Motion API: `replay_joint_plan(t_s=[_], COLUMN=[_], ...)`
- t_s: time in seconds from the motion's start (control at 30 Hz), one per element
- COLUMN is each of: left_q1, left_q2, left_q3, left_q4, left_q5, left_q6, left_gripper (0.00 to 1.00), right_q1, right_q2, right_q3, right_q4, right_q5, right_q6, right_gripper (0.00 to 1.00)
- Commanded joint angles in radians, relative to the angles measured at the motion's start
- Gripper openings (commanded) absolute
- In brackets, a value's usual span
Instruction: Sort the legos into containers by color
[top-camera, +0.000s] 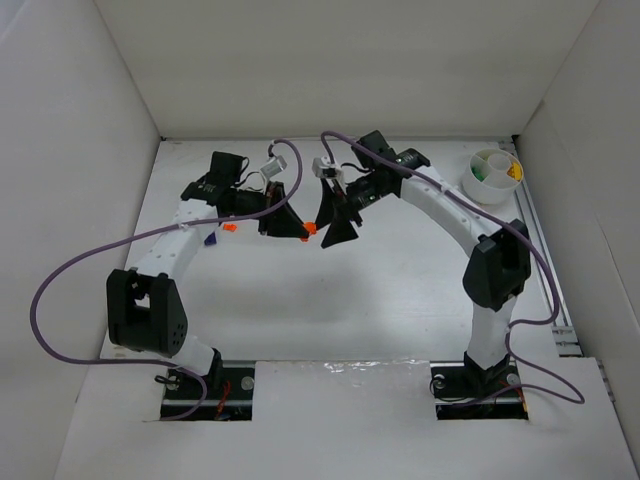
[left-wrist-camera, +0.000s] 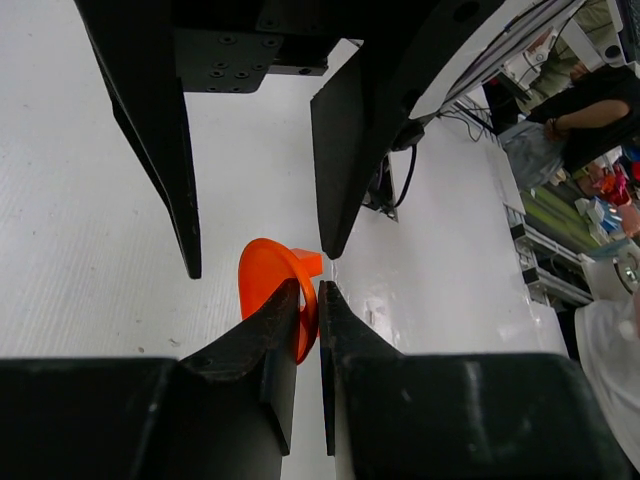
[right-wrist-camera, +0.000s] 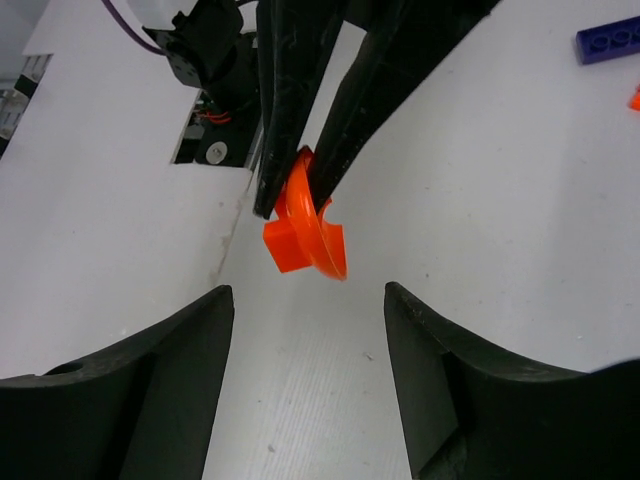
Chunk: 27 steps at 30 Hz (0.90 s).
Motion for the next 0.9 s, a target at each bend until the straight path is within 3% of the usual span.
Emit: replay_joint_plan(t_s=[0.0,0.27,0.53,0.7,0.87], left_q1=[-0.003,-0.012,-0.012,0.017,0.026], left_q2=[-0.05,-0.05,-0.05,-0.05,-0.05], left_q3=[-0.014,-0.023,-0.032,-0.032,-0.032], left_q4=[0.018,0.027,0.045,0.033,0.022], left_q5=[0.252,0.252,0.252,0.252,0.252], left_q6=[-0.008,-0.008,-0.019,-0.019,0.015], left_gripper=[0.0,0.0,0.0,0.0,0.13], right_q1=[0.016,0.045,0.076,0.085,0.085], right_q2=[-0.041,-0.041,-0.051,-0.06,-0.069], right_q3=[0.057,0.099,0.1,0.091,0.082], right_q4=[0.057,0.102,0.102,0.102,0.102], right_q5=[-0.015,0.015,0.047,0.068,0.102], right_q6=[-0.001,0.052,0.071,0.071,0.071], right_gripper=[0.67,0.59,0.34,0.13,0.03])
